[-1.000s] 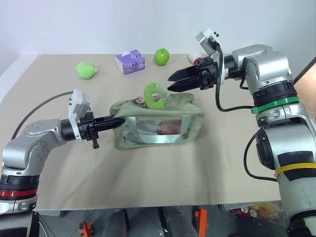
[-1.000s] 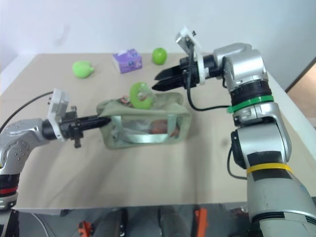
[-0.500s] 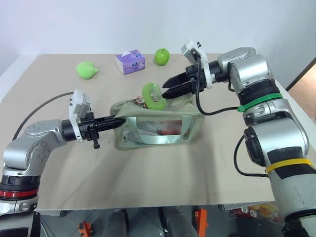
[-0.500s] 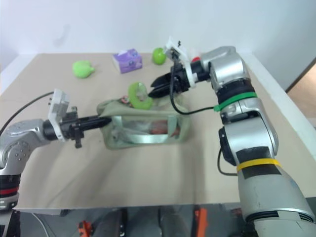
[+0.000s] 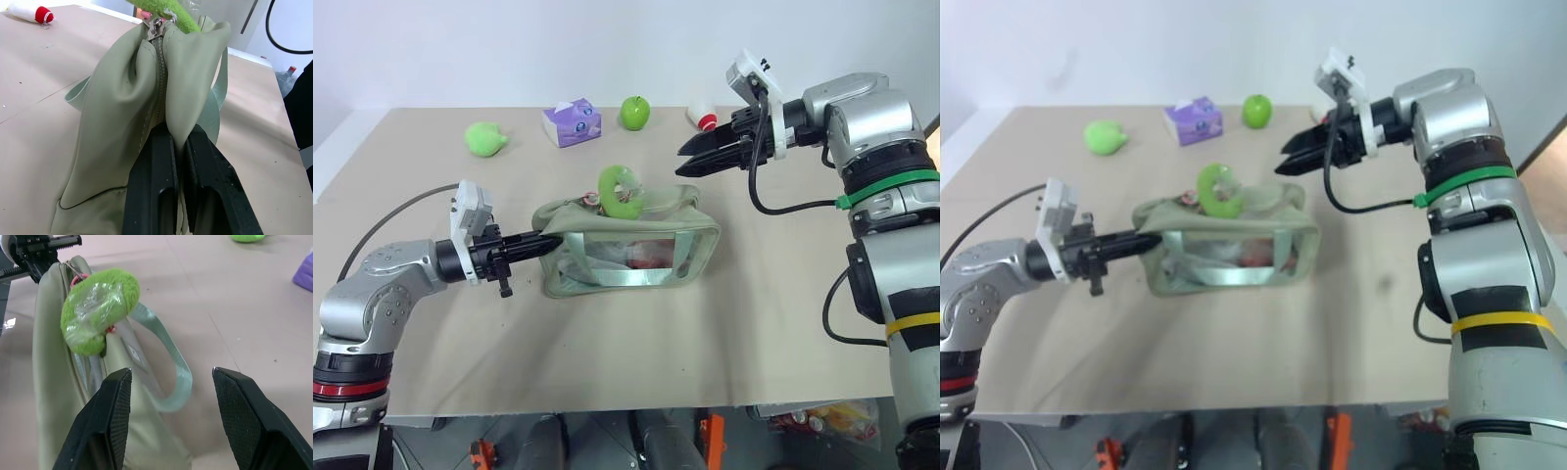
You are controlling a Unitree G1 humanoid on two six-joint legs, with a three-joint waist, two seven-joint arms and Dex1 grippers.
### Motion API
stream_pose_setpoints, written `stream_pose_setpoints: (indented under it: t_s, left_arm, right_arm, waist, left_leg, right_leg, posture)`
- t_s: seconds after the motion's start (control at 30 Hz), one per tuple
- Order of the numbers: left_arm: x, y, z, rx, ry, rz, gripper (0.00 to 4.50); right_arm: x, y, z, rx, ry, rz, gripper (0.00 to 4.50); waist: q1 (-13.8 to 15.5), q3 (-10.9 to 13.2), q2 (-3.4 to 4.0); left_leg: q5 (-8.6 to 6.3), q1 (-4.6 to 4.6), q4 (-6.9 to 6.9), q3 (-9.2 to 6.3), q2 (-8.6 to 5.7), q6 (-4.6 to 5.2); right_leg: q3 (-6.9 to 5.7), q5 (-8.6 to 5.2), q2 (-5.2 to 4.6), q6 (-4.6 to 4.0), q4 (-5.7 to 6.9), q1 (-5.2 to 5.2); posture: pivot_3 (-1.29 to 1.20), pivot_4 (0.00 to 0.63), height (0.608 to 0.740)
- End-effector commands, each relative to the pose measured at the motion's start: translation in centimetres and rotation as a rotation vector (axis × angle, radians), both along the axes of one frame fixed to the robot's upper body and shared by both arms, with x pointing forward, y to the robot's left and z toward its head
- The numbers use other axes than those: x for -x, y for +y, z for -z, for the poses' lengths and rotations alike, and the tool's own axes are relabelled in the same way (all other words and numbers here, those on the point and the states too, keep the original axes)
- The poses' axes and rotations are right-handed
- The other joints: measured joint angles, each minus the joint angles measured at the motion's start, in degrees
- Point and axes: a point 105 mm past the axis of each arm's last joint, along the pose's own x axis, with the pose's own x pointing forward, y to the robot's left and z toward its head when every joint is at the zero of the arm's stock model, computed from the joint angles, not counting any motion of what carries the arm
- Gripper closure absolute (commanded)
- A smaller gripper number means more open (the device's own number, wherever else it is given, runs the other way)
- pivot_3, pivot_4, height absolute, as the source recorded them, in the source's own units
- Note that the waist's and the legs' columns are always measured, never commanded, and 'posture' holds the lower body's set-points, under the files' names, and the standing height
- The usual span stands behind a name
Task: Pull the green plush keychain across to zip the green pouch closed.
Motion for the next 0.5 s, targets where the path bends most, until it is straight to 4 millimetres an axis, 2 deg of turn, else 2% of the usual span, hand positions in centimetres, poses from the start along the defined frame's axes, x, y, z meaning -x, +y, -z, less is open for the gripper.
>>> stream_pose_setpoints:
  t_s: [0.03,0.2,0.37,0.5]
  left_arm:
    - [-0.1,-0.5,-0.1,-0.009,-0.005,0.023,4.50]
    - [-0.3,-0.7,0.0,-0.009,-0.003,0.029,4.50]
    - [-0.2,-0.9,0.0,-0.003,-0.005,0.033,4.50]
    - [-0.2,-0.9,0.1,0.000,-0.006,0.034,4.50]
  right_arm:
    - [1.2,1.7,-2.1,-0.010,-0.029,-0.099,1.82]
    - [2.1,3.2,-2.5,-0.031,0.018,-0.144,1.82]
    - [3.2,3.6,-3.6,-0.070,0.052,-0.172,1.82]
    - [3.8,4.1,-3.5,-0.068,0.085,-0.194,1.82]
  waist:
    - [0.0,0.0,0.00]
    - [0.2,0.0,0.02]
    - [0.6,0.0,0.02]
    - [0.6,0.0,0.02]
  left_leg:
    - [0.00,0.00,0.01,0.00,0.00,0.00]
    - [0.00,-0.04,0.02,-0.02,0.00,0.00]
    - [0.00,-0.08,0.02,-0.03,-0.01,-0.01]
    - [0.00,-0.07,0.02,-0.03,-0.01,-0.01]
  right_leg:
    - [0.00,0.01,0.00,0.01,0.00,0.01]
    - [-0.01,0.02,0.00,0.02,0.00,0.00]
    - [-0.01,0.00,-0.02,0.03,-0.01,-0.01]
    - [-0.03,-0.03,-0.02,0.00,-0.01,-0.01]
  posture:
    - [0.00,0.150,0.740]
    - [0.00,0.150,0.740]
    - [0.00,0.150,0.740]
    - [0.00,0.150,0.740]
